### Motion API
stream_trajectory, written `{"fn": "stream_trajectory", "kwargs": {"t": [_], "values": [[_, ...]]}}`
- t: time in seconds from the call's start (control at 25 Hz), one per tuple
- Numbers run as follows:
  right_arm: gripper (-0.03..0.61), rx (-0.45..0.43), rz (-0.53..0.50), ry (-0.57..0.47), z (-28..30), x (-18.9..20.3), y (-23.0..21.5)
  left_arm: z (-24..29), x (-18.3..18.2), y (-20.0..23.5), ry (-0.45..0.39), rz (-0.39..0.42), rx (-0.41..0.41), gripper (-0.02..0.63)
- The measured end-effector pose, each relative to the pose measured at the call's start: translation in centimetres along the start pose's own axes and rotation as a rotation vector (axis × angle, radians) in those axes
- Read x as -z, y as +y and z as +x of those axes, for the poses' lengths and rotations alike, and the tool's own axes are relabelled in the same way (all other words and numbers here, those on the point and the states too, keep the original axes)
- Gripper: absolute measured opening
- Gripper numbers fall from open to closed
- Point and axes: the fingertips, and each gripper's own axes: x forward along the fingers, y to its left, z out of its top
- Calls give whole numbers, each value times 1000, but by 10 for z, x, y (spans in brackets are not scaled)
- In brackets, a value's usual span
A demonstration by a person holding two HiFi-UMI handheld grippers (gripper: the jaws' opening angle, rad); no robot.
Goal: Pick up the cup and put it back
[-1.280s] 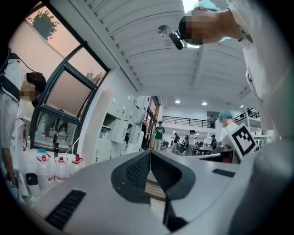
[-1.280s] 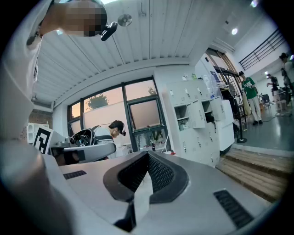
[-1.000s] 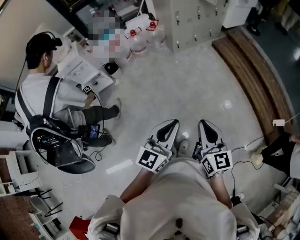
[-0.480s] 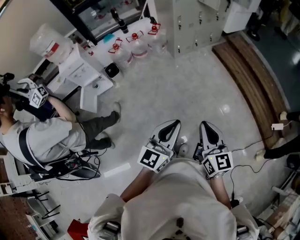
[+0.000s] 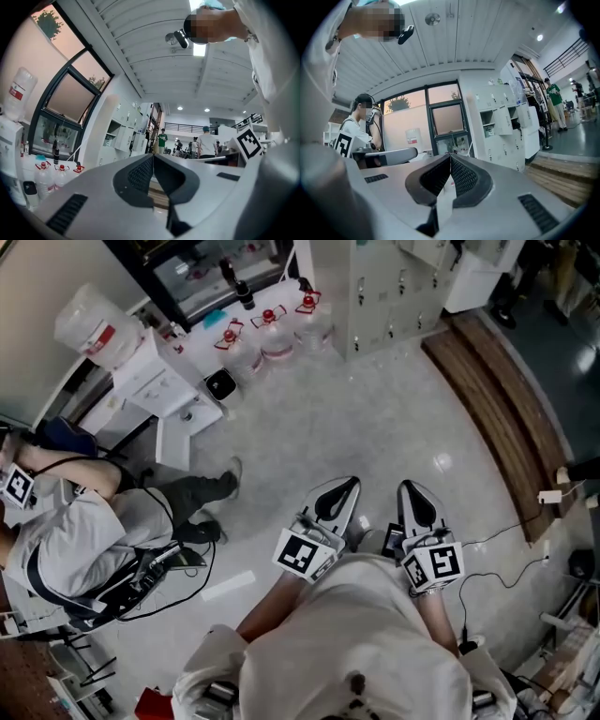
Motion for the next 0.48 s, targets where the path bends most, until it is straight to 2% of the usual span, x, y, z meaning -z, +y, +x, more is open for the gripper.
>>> {"fn": "stream_trajectory", "kwargs": {"t": [0.28,0.48], "values": [[25,-17,-18,6,37,-4,6,1,-6,31,-5,1,-12,9],[25,-32,-8,23,53,1,-7,20,2,46,13,-12,-29,9]]}}
